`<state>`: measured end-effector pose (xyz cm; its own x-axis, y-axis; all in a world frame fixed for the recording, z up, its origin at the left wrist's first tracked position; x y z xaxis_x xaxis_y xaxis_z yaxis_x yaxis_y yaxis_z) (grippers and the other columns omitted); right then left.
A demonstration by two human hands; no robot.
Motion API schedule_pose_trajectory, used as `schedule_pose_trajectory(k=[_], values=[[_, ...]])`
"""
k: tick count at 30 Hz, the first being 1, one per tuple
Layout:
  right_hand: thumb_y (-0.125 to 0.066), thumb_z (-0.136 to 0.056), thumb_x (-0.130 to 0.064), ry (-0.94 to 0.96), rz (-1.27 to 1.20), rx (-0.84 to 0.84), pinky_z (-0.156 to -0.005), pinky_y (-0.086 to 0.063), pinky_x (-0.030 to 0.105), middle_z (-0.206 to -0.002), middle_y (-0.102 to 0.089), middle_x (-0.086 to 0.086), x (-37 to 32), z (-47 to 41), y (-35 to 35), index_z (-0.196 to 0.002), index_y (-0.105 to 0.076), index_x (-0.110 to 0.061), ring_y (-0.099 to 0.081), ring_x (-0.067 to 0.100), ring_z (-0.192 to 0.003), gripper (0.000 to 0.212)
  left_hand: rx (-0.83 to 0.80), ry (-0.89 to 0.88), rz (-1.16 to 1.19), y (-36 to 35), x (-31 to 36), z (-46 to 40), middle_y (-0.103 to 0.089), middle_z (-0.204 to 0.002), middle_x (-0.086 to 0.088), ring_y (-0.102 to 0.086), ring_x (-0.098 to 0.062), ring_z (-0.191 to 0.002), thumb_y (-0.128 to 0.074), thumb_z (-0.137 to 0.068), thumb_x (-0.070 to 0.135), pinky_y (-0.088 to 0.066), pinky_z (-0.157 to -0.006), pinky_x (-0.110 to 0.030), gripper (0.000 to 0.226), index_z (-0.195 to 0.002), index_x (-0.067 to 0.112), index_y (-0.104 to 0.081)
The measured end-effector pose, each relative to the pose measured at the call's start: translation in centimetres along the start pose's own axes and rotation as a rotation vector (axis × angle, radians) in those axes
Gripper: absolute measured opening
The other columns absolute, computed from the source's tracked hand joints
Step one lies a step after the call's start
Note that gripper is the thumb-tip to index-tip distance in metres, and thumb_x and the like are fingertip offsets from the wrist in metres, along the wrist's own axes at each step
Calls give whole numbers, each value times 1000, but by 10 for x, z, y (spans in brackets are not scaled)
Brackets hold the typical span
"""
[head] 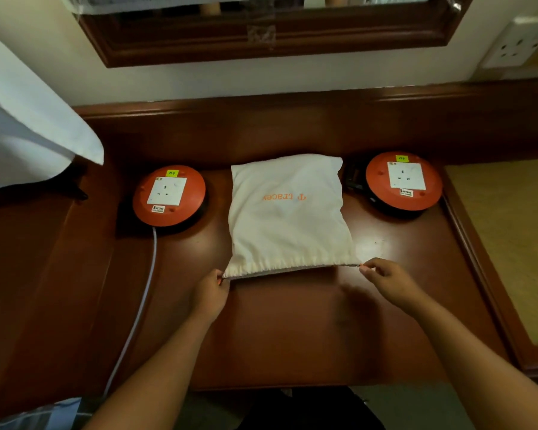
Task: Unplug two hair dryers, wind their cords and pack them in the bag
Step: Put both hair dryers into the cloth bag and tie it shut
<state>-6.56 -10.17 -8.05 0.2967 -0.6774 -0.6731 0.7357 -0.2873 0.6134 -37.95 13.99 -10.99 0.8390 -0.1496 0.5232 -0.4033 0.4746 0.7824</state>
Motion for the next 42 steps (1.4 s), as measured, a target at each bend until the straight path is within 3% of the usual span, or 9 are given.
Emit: schedule_pose_trajectory(k=[8, 18, 20, 22, 26, 31, 34, 36, 42], values=[[-60, -90, -15, -25, -5, 132, -59, -40, 31, -67, -63, 3, -9, -3, 21, -69, -65, -18, -54, 23, -66, 22, -7, -89, 61, 32, 1, 0, -51, -57, -3, -48, -20, -55, -56, -94, 13, -29, -49, -30, 18, -78, 12, -65], [-54, -87, -3, -166, -70, 156, -54, -40, 27, -71, -67, 11, 4, -2, 36, -73, -70, -8, -54, 19, -61, 21, 0, -82, 91, 43, -17, 8, -66, -78, -14, -59, -30, -76, -57, -92, 8, -41, -68, -35, 28, -69, 22, -62], [-57, -89, -8, -194, 64, 131, -71, -48, 32, -92, -71, 12, 14, -6, 29, -95, -73, -8, -62, 25, -80, 17, -8, -63, -118, 36, -15, 11, -66, -108, -14, -55, -32, -107, -51, -95, 14, -40, -89, -38, 20, -94, 19, -71], [-61, -88, -15, -192, 185, 113, -94, -46, 37, -126, -61, 14, 16, -9, 20, -123, -62, -10, -58, 30, -111, 36, 4, -48, -349, 31, -9, 13, -49, -138, -7, -33, -28, -134, -45, -98, 23, -28, -106, -43, 37, -133, 20, -54], [-60, -86, -16, -132, 235, 25, -103, -41, 41, -138, -49, 11, -2, -9, -6, -136, -49, -16, -45, 31, -126, 51, -120, -81, -329, 6, 10, 17, -37, -150, -3, -22, -26, -141, -44, -98, 35, -19, -112, -44, 53, -148, 23, -30], [-61, -84, -21, -169, 298, -73, -86, -51, 38, -114, -62, 11, -2, -10, -37, -119, -58, -15, -58, 29, -100, 35, -218, 26, -341, -21, -1, 12, -55, -134, -6, -43, -30, -129, -48, -96, 38, -30, -106, -40, 43, -134, 17, -49], [-57, -89, -29, -193, 414, -65, -88, -47, 34, -110, -63, 5, 0, -8, -46, -109, -60, -19, -56, 25, -104, 22, -184, 7, -155, -24, 4, 12, -65, -105, -15, -59, -32, -102, -47, -98, 22, -38, -79, -33, 16, -88, 14, -54], [-54, -92, -26, -186, 354, 12, -84, -48, 35, -101, -64, 6, 2, -8, -48, -94, -62, -17, -56, 26, -98, 13, -129, -17, -59, -20, 6, 14, -64, -91, -17, -58, -30, -84, -46, -99, 18, -30, -64, -32, 28, -71, 19, -43], [-53, -86, -9, -92, 213, 139, -66, -43, 35, -74, -59, 7, -2, -11, -35, -68, -53, -15, -55, 29, -76, 19, -40, -78, 42, 0, 3, 12, -59, -72, -4, -53, -21, -68, -47, -98, 18, -30, -58, -30, 21, -83, 14, -60]])
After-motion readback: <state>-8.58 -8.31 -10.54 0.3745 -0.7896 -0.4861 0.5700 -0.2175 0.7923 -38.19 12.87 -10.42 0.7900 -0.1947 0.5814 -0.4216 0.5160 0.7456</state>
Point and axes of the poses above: each hand's wrist, its own z-axis away from the middle knuckle, its own y-axis out of the back of the hand, x = y × z, the point moved 9 cm from there along -z, towards the middle knuckle
